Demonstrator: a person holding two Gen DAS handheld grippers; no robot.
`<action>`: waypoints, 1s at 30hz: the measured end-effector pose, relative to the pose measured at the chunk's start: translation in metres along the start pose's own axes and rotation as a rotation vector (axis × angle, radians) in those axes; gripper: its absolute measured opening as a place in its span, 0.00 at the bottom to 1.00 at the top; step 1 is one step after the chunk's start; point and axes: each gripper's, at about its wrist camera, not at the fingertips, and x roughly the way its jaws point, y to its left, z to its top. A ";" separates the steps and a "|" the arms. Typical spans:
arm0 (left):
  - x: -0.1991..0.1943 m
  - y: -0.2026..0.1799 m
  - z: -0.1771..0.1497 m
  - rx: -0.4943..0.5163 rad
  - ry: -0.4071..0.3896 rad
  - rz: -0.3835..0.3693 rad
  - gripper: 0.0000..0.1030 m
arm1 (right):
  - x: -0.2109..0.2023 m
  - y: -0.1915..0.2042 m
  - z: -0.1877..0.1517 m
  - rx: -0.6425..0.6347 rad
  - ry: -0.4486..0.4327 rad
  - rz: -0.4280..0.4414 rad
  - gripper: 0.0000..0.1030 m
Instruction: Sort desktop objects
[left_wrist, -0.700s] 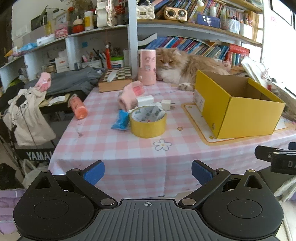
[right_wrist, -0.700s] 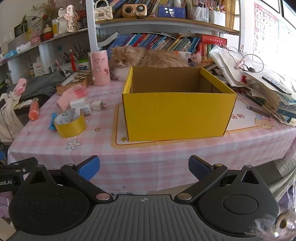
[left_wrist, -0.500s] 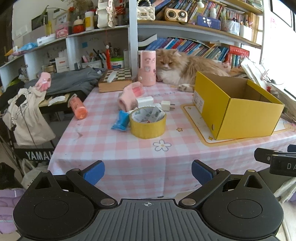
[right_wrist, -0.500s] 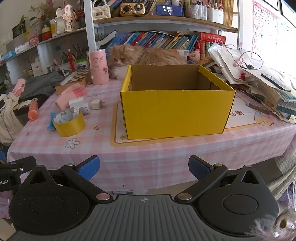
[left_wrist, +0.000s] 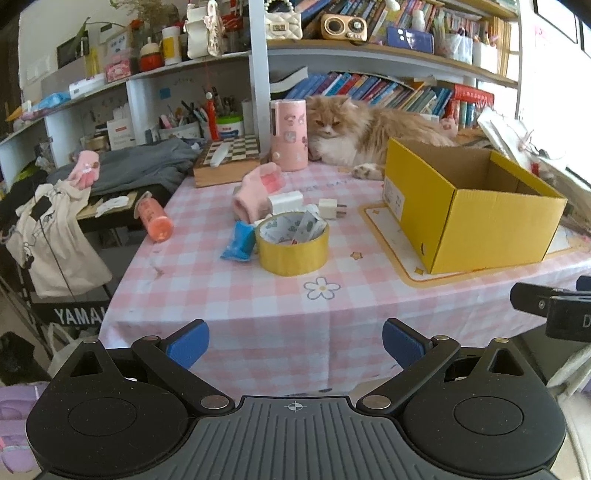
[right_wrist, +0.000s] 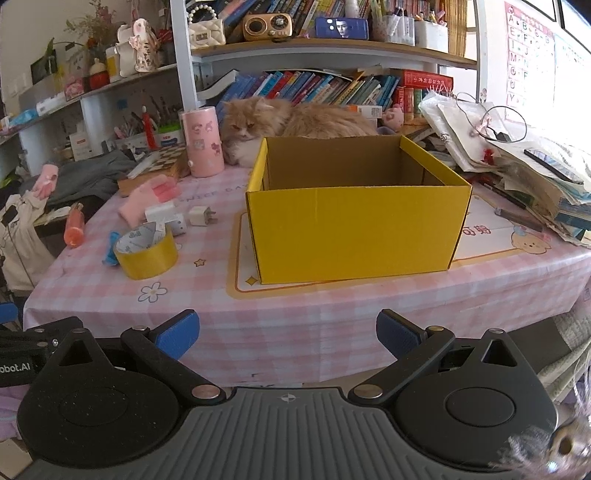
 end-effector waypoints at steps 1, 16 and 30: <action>0.000 0.000 0.000 -0.001 0.002 -0.001 0.99 | 0.000 0.000 0.000 -0.001 -0.002 -0.001 1.00; -0.003 -0.003 -0.002 0.003 0.017 0.000 0.99 | 0.000 -0.009 -0.003 0.029 0.022 -0.012 1.00; -0.007 0.001 -0.006 -0.018 0.027 0.012 0.99 | -0.002 -0.007 -0.007 0.023 0.032 0.002 1.00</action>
